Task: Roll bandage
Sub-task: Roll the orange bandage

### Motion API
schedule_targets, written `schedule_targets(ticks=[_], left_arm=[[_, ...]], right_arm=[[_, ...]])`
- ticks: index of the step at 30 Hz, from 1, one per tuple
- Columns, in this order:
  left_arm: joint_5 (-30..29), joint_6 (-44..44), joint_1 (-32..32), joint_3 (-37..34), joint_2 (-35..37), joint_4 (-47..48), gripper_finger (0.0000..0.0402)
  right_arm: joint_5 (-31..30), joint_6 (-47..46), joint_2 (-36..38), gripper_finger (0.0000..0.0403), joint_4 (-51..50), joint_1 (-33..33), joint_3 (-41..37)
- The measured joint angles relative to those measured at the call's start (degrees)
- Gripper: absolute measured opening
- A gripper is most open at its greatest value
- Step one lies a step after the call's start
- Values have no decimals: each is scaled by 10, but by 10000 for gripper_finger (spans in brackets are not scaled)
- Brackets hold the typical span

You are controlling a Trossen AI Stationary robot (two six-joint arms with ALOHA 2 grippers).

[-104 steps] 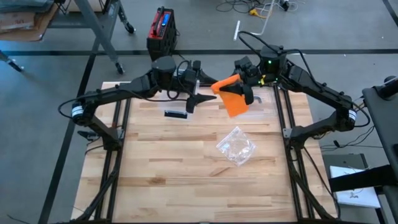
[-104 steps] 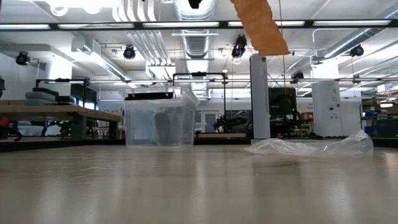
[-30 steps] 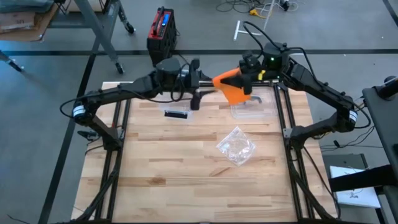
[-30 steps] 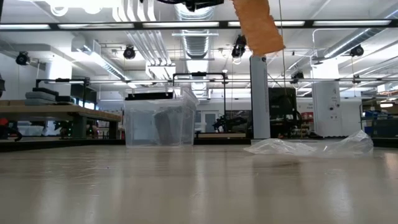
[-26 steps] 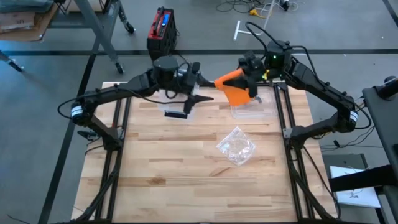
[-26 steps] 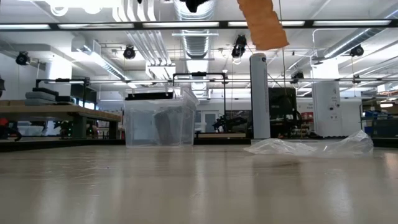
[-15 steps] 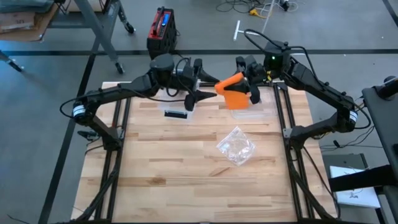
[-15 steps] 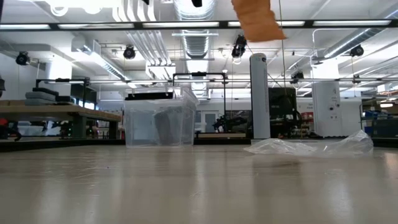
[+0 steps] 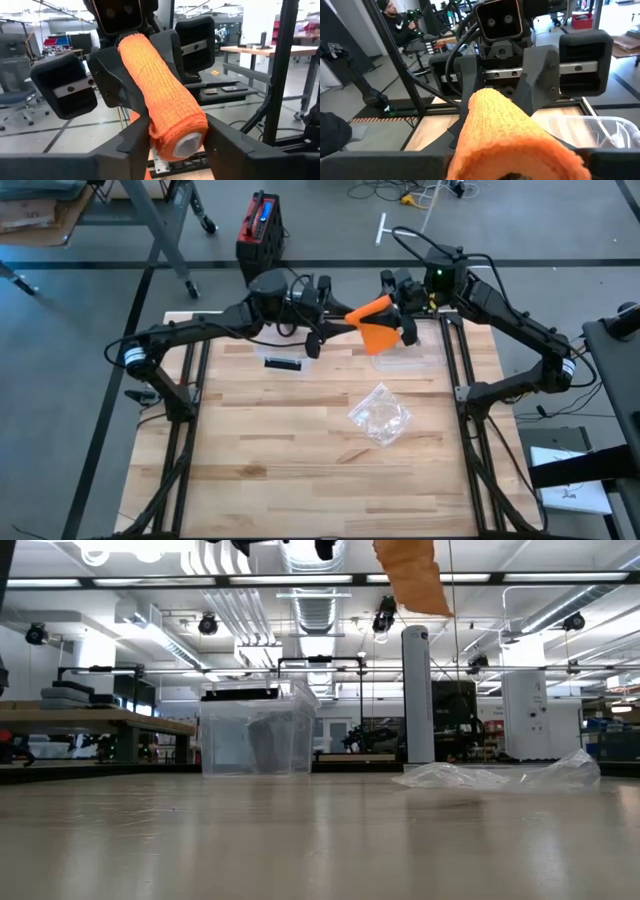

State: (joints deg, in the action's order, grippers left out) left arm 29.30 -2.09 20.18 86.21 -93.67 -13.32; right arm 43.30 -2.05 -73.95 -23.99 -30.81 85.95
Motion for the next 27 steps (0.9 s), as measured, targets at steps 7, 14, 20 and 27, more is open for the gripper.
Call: schedule_targets(ticks=[7,14,20,27], left_arm=[[-51,-69,0,0,22,47,139],[-92,-124,2,2,57,49,195],[-92,-106,2,3,53,47,244],[-67,-68,2,3,49,33,265]], right_arm=[[-11,-17,-1,88,4,0,0],[-26,-34,1,89,10,0,0],[-20,-38,1,85,36,0,-1],[-25,-26,0,84,54,1,-1]])
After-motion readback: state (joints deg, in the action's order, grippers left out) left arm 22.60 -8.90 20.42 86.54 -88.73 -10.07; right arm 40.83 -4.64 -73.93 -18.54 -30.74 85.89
